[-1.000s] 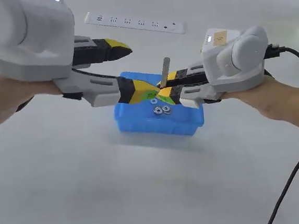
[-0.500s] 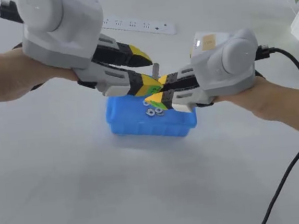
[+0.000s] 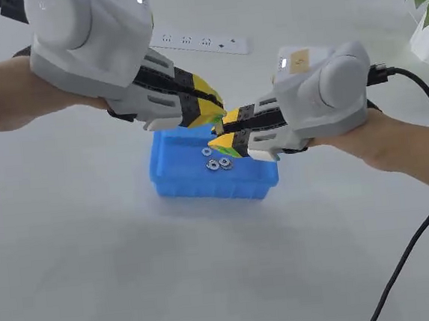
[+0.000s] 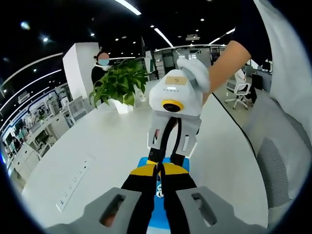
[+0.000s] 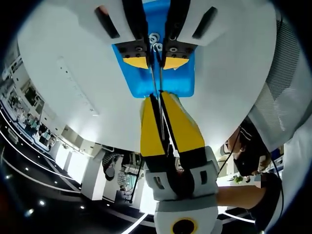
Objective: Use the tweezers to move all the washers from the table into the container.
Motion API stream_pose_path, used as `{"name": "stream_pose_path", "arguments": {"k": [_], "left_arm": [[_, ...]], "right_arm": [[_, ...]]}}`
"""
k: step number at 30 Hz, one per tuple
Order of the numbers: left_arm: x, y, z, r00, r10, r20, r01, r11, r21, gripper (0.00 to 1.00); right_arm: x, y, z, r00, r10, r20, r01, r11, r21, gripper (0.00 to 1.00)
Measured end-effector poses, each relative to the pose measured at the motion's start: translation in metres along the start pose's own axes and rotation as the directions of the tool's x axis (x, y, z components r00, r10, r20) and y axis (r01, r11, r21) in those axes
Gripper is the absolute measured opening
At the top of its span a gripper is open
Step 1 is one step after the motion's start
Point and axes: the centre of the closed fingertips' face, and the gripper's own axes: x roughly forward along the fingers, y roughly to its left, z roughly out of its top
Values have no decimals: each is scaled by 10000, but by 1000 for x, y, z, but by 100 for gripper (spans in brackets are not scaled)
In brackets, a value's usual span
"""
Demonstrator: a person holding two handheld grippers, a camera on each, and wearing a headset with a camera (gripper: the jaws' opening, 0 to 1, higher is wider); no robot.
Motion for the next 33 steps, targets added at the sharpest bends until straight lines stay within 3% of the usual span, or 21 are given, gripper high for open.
{"name": "stream_pose_path", "arguments": {"k": [7, 13, 17, 21, 23, 25, 33], "left_arm": [[-15, 2, 13, 9988, 138, 479, -138, 9999, -15, 6], [-23, -16, 21, 9973, -384, 627, 383, 9993, 35, 6], [-29, -28, 17, 9947, -824, 616, 831, 9965, -91, 6], [-34, -48, 13, 9911, -1228, 507, 1240, 9921, -212, 6], [-34, -60, 8, 9912, -1270, 377, 1279, 9915, -225, 6], [-30, -62, -2, 9914, -1262, 335, 1276, 9909, -436, 6], [-22, -79, -17, 9920, -1251, 132, 1257, 9901, -625, 6]], "right_arm": [[-12, 3, 15, 9998, -28, 209, 34, 9995, -309, 9], [-23, 22, 22, 9994, 292, 189, -283, 9985, -467, 9], [-30, 35, 18, 9978, 662, 17, -660, 9955, -682, 8], [-37, 60, 17, 9917, 1284, -69, -1286, 9893, -687, 8], [-38, 64, 13, 9897, 1411, -234, -1425, 9867, -780, 8], [-38, 69, 10, 9881, 1506, -329, -1527, 9851, -789, 8], [-40, 81, -2, 9798, 1815, -841, -1891, 9775, -931, 8]]}}
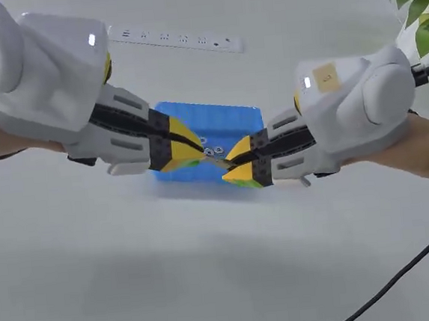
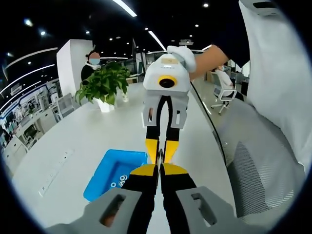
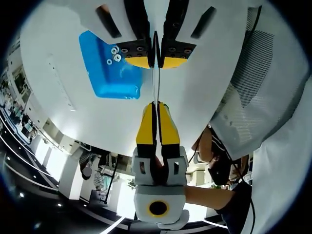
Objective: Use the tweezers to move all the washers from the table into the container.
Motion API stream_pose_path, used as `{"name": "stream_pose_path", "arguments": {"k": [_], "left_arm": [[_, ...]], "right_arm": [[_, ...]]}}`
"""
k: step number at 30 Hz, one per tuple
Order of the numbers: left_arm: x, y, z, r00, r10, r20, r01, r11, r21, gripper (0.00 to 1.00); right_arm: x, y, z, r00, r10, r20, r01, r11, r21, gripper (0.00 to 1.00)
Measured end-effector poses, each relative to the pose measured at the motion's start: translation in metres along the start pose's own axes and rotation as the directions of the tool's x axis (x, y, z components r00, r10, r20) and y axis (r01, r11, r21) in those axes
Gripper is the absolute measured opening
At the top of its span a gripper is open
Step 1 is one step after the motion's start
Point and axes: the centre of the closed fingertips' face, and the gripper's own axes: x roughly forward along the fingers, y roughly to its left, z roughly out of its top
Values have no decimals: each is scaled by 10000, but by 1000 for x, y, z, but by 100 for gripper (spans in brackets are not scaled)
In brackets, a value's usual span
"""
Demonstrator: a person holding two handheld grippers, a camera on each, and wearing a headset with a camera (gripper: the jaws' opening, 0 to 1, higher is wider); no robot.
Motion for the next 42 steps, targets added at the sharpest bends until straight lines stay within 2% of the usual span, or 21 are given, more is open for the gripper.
{"name": "stream_pose_path", "arguments": {"k": [4, 6, 7, 10, 11, 13, 16, 20, 24, 27, 32, 36, 39, 40, 42], "left_arm": [[7, -3, -22, 9966, 4, -819, 8, 9999, 145, 4], [14, -8, -35, 9931, -204, -1156, 221, 9997, 142, 4], [20, -6, -41, 9929, -181, -1172, 191, 9998, 73, 4], [30, -7, -54, 9912, -247, -1299, 222, 9995, -205, 5], [33, -5, -63, 9877, -120, -1560, 69, 9994, -332, 5], [37, -5, -69, 9870, -147, -1603, 62, 9986, -534, 5], [40, -3, -75, 9872, -122, -1592, -3, 9969, -781, 5], [40, -3, -83, 9851, -115, -1717, -54, 9952, -978, 5], [40, -5, -89, 9819, -154, -1885, -47, 9944, -1054, 5], [40, -7, -92, 9794, -200, -2010, -25, 9938, -1109, 8], [40, -9, -94, 9770, -185, -2124, -65, 9932, -1162, 9], [39, -10, -91, 9784, -151, -2062, -99, 9927, -1199, 10], [38, -10, -92, 9775, -118, -2107, -148, 9921, -1242, 11], [37, -11, -92, 9769, -101, -2136, -169, 9922, -1238, 11], [34, -12, -91, 9767, -72, -2145, -197, 9922, -1230, 11]], "right_arm": [[5, 6, -5, 9997, 197, -155, -197, 9998, 35, 8], [11, 7, -11, 9992, 228, -342, -229, 9997, -15, 8], [16, 6, -17, 9982, 241, -550, -245, 9997, -58, 8], [25, 2, -24, 9974, 228, -678, -219, 9997, 140, 8], [30, 2, -27, 9968, 261, -755, -250, 9996, 150, 8], [36, 5, -32, 9949, 392, -932, -384, 9992, 102, 8], [45, 12, -40, 9910, 703, -1138, -705, 9975, 18, 8], [53, 17, -49, 9878, 887, -1282, -881, 9961, 106, 8], [55, 16, -51, 9885, 824, -1271, -807, 9966, 183, 8], [56, 17, -55, 9855, 732, -1533, -756, 9971, -103, 9], [57, 19, -61, 9817, 631, -1798, -718, 9965, -424, 9], [57, 21, -63, 9775, 609, -2021, -755, 9950, -651, 10], [58, 24, -69, 9676, 652, -2438, -910, 9912, -961, 11], [58, 27, -73, 9589, 799, -2721, -1102, 9890, -982, 11], [56, 28, -68, 9625, 743, -2609, -1050, 9888, -1057, 11]]}}
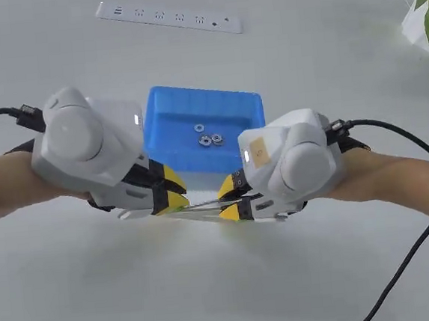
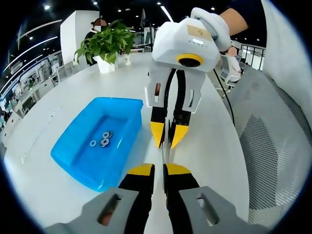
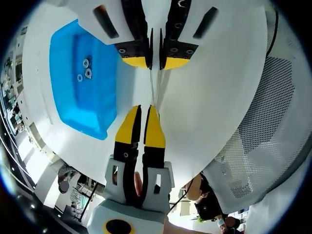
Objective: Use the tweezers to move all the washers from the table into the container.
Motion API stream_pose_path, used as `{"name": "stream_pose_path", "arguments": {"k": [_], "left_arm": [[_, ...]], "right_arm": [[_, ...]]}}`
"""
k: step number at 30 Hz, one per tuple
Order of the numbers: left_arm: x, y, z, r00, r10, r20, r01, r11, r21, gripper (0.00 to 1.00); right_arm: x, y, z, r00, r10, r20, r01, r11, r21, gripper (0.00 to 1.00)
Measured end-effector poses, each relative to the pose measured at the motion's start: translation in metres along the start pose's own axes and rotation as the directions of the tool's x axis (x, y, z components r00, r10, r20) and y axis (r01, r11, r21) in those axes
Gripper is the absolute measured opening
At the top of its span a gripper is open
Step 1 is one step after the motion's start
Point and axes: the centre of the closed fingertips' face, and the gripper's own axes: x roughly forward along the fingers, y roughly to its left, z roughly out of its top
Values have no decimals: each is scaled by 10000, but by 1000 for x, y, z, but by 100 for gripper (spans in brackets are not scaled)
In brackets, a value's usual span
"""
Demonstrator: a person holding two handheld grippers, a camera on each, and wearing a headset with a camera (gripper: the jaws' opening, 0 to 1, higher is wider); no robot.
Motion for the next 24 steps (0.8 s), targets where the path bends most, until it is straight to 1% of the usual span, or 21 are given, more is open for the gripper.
{"name": "stream_pose_path", "arguments": {"k": [2, 4, 5, 7, 10, 12, 14, 15, 16, 17, 18, 19, 20, 21, 22, 23, 24], "left_arm": [[-3, -1, 0, 10000, 14, -9, -14, 10000, -6, 12], [-4, -2, -1, 10000, 14, -53, -15, 10000, -51, 12], [-5, -2, -2, 9999, 40, -142, -40, 10000, 25, 13], [-7, -3, -3, 9998, 84, -196, -84, 10000, 36, 14], [-11, -5, -1, 9998, 90, -156, -91, 10000, -39, 15], [-16, -5, 2, 9997, 204, -111, -205, 9998, -74, 17], [-22, -6, 6, 9996, 269, 82, -266, 9991, -322, 22], [-26, -9, 11, 9990, 203, 404, -172, 9970, -749, 24], [-30, -13, 14, 9981, 57, 612, 8, 9945, -1049, 26], [-35, -14, 14, 9978, 92, 653, -11, 9925, -1222, 27], [-38, -14, 12, 9984, 196, 524, -140, 9944, -1049, 28], [-40, -14, 10, 9986, 288, 444, -243, 9948, -988, 28], [-44, -13, 6, 9985, 497, 232, -476, 9954, -827, 28], [-47, -13, 5, 9981, 595, 156, -580, 9949, -826, 29], [-50, -14, 4, 9977, 670, 145, -653, 9934, -946, 31], [-53, -15, 4, 9969, 772, 141, -754, 9921, -1003, 34], [-56, -15, 2, 9957, 918, 102, -903, 9910, -985, 36]], "right_arm": [[0, -2, 0, 10000, -25, -79, 25, 10000, 39, 12], [1, -3, -1, 9999, -7, -159, 15, 9990, 454, 12], [1, -4, 0, 9998, -45, -210, 54, 9990, 448, 13], [1, -5, -1, 9992, -106, -390, 130, 9980, 619, 14], [1, -5, 0, 9983, -102, -574, 134, 9983, 565, 15], [-1, -3, 0, 9980, -45, -626, 82, 9982, 588, 19], [-7, -3, 5, 9993, -144, -354, 175, 9958, 898, 21], [-12, -6, 8, 9993, -339, -141, 352, 9934, 1093, 21], [-17, -8, 9, 9988, -489, -6, 486, 9910, 1246, 21], [-24, -9, 11, 9976, -654, 233, 609, 9856, 1579, 21], [-28, -10, 13, 9966, -719, 410, 633, 9814, 1814, 22], [-36, -11, 14, 9938, -877, 690, 710, 9738, 2162, 24], [-41, -11, 14, 9921, -967, 800, 757, 9694, 2334, 25], [-48, -12, 15, 9883, -1143, 1006, 850, 9624, 2579, 26], [-54, -13, 15, 9851, -1301, 1125, 951, 9569, 2744, 27], [-61, -13, 14, 9804, -1539, 1233, 1108, 9471, 3011, 28], [-66, -14, 13, 9775, -1690, 1262, 1215, 9402, 3182, 29]]}}
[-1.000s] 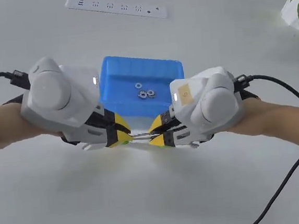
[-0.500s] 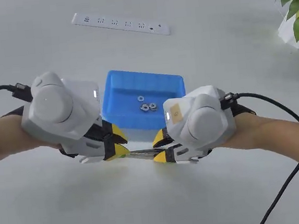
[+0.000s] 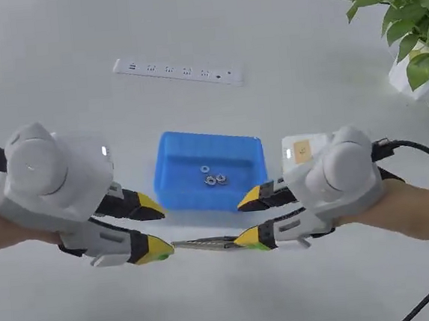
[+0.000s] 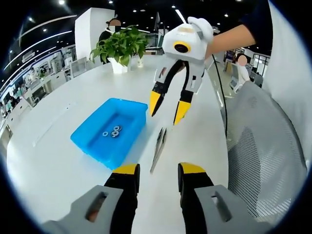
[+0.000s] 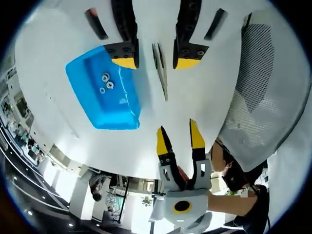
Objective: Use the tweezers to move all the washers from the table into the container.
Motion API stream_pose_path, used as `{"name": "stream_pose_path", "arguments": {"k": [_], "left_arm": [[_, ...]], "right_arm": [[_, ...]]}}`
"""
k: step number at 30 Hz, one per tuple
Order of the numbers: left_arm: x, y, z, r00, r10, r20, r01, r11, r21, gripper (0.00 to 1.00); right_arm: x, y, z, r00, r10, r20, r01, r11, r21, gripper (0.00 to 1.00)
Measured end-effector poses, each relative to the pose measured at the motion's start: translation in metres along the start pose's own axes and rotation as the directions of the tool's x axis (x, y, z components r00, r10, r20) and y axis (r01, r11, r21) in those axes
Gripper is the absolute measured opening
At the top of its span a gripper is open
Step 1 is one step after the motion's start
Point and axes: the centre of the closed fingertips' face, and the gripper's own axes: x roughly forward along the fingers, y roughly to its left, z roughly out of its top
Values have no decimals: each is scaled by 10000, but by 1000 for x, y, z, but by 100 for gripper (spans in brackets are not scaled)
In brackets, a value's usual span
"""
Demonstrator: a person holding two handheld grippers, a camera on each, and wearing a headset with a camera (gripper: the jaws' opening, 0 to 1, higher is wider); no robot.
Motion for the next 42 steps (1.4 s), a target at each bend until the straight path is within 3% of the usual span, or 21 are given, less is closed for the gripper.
{"name": "stream_pose_path", "arguments": {"k": [3, 8, 11, 15, 19, 25, 26, 27, 28, 29, 30, 31, 35, 37, 41, 42], "left_arm": [[-9, 1, -3, 9988, 481, -126, -479, 9988, 118, 43], [-22, 1, -10, 9929, 1126, -375, -1132, 9935, -149, 66], [-30, -1, -12, 9912, 1257, -426, -1261, 9920, -66, 68], [-40, -1, -12, 9864, 1592, -401, -1603, 9868, -243, 72], [-46, -2, -8, 9816, 1899, -181, -1904, 9810, -364, 87], [-50, -4, -12, 9730, 2274, -404, -2279, 9737, -73, 99], [-53, -4, -11, 9700, 2395, -416, -2402, 9706, -129, 99], [-55, 0, -9, 9617, 2718, -351, -2729, 9616, -306, 99], [-60, 6, -1, 9473, 3203, 65, -3196, 9462, -508, 100], [-61, 7, 2, 9432, 3314, 218, -3299, 9424, -550, 100], [-64, 7, 10, 9373, 3420, 670, -3384, 9391, -601, 100], [-66, 6, 12, 9386, 3364, 762, -3322, 9412, -622, 100], [-68, 4, 4, 9462, 3228, 247, -3223, 9464, -222, 100], [-70, 1, 0, 9503, 3106, 188, -3102, 9504, -215, 100], [-79, -2, -5, 9546, 2979, 38, -2977, 9544, -237, 100], [-80, -4, -4, 9565, 2916, 16, -2915, 9563, -234, 100]], "right_arm": [[-16, -3, 0, 9982, -430, 425, 412, 9982, 432, 32], [-41, 8, 5, 9892, -604, 1336, 454, 9926, 1125, 45], [-51, 17, 3, 9877, -666, 1413, 507, 9923, 1134, 52], [-62, 22, -4, 9875, -1111, 1118, 1029, 9917, 766, 57], [-72, 22, -5, 9828, -1463, 1129, 1385, 9876, 741, 66], [-81, 18, -6, 9733, -1997, 1133, 1941, 9792, 586, 80], [-82, 19, -6, 9722, -2061, 1110, 2014, 9781, 523, 82], [-83, 20, -8, 9704, -2169, 1063, 2141, 9761, 376, 86], [-84, 20, -10, 9698, -2249, 946, 2234, 9744, 259, 89], [-84, 19, -15, 9691, -2315, 855, 2301, 9728, 256, 93], [-84, 20, -17, 9697, -2303, 819, 2287, 9731, 282, 97], [-85, 22, -19, 9719, -2218, 783, 2193, 9749, 394, 100], [-88, 23, -27, 9731, -2261, 435, 2253, 9740, 229, 100], [-90, 21, -28, 9720, -2303, 473, 2288, 9728, 354, 100], [-93, 18, -29, 9652, -2571, 479, 2552, 9660, 428, 100], [-95, 15, -30, 9599, -2766, 458, 2748, 9606, 414, 100]]}}
